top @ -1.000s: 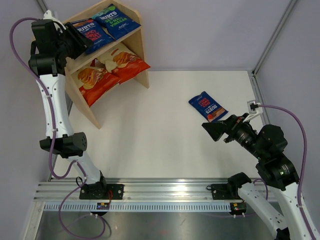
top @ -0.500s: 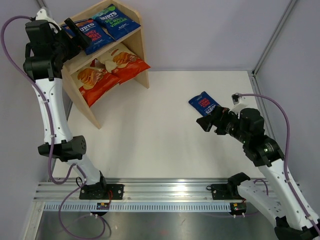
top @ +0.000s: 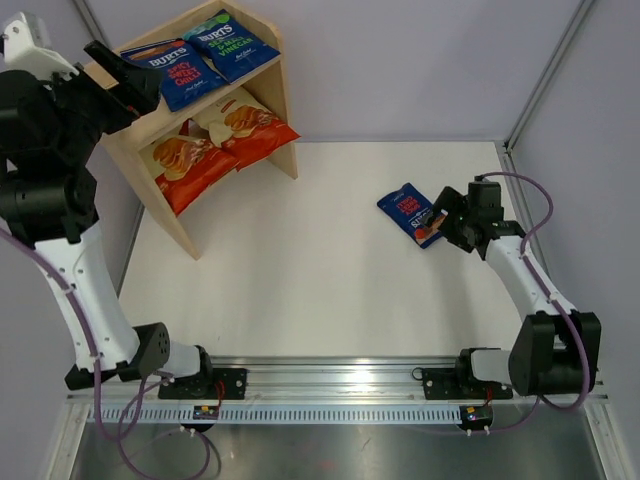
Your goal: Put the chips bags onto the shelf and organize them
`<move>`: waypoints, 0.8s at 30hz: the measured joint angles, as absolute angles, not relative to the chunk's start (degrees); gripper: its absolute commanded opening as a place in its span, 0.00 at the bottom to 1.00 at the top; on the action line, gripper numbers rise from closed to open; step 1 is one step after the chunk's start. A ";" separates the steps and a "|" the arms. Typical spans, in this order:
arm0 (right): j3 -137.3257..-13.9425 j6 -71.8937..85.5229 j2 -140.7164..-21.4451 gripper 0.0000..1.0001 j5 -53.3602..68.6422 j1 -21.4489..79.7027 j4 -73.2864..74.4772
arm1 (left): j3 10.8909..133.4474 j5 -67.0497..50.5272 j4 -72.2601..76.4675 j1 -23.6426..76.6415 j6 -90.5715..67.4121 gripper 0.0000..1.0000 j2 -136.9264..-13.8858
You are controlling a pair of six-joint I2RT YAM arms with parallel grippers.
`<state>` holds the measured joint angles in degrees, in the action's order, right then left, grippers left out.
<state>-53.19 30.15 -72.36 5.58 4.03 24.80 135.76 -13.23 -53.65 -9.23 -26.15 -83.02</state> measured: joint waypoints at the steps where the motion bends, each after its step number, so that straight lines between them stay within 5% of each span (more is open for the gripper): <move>1: -53.21 30.02 -74.00 0.99 5.43 1.83 23.75 | 135.13 -14.13 -53.04 -9.23 -26.20 0.99 -81.47; 7: -52.99 31.05 -85.14 0.98 8.01 -9.80 16.67 | 117.86 -21.02 -47.83 -8.34 -26.79 0.99 -67.83; 16: -53.65 32.25 -98.56 0.93 15.70 -10.13 6.85 | 80.49 -29.34 -43.70 -1.28 -24.69 0.99 -48.21; 24: -64.86 24.18 -102.56 0.91 14.90 -10.13 12.16 | 56.51 -31.48 -41.87 7.57 -21.54 0.99 -39.97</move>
<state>-64.86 24.18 -102.56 14.90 -10.13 12.16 56.51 -31.48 -41.87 7.57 -21.54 -39.97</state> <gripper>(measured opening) 0.922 0.988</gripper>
